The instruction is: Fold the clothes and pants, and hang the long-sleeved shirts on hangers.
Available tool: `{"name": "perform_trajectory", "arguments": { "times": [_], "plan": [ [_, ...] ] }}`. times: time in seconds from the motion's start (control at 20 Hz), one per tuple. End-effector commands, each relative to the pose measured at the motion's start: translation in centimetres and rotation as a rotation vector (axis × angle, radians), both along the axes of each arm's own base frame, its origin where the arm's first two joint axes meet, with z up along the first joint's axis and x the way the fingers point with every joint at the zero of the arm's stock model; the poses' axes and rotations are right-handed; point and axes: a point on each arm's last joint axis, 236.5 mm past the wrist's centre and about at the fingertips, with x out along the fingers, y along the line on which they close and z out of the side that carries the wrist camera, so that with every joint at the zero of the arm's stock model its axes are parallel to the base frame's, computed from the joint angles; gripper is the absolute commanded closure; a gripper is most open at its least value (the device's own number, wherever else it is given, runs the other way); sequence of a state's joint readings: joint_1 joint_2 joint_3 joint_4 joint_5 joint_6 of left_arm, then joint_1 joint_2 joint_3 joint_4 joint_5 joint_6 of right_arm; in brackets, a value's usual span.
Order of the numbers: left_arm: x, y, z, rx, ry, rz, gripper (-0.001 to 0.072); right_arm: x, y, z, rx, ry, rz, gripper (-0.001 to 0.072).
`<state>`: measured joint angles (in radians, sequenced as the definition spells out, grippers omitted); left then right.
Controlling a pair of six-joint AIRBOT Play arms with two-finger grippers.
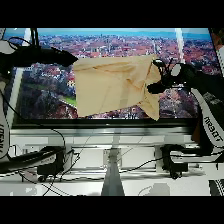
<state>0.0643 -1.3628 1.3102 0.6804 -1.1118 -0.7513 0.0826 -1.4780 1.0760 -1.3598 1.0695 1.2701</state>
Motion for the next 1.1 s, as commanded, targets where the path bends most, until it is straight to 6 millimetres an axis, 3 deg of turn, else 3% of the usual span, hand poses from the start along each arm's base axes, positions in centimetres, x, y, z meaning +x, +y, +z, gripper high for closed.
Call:
{"name": "perform_trajectory", "arguments": {
  "times": [0.0,0.2,0.4,0.55,0.7,0.85,1.05],
  "plan": [
    [0.0,0.0,0.0,0.0,0.0,0.0,0.0011,0.8,-0.1,0.0,-0.021,-0.034,-0.004,0.0699],
    [0.0,0.2,0.0,0.001,-0.001,0.003,0.001,0.8,-1.9,1.4,-0.103,-0.02,0.04,0.0699],
    [0.4,2.2,0.5,0.001,-0.01,0.049,0.001,2.5,-6.1,6.5,-0.199,-0.119,0.009,0.0699],
    [0.2,5.1,1.7,-0.036,0.029,0.148,0.001,1.8,-10.8,8.9,-0.188,-0.147,-0.134,0.07],
    [-2.2,7.1,-0.3,0.036,0.141,0.138,0.0011,0.0,-13.6,7.9,-0.065,-0.104,-0.313,0.07],
    [-5.0,9.5,-4.5,0.177,0.314,0.169,0.0011,-2.6,-12.4,4.9,0.087,-0.037,-0.373,0.0699],
    [-9.4,8.9,-10.8,0.165,0.512,0.16,0.0011,-6.1,-10.8,1.0,0.119,0.057,-0.35,0.0699]
  ]
}}
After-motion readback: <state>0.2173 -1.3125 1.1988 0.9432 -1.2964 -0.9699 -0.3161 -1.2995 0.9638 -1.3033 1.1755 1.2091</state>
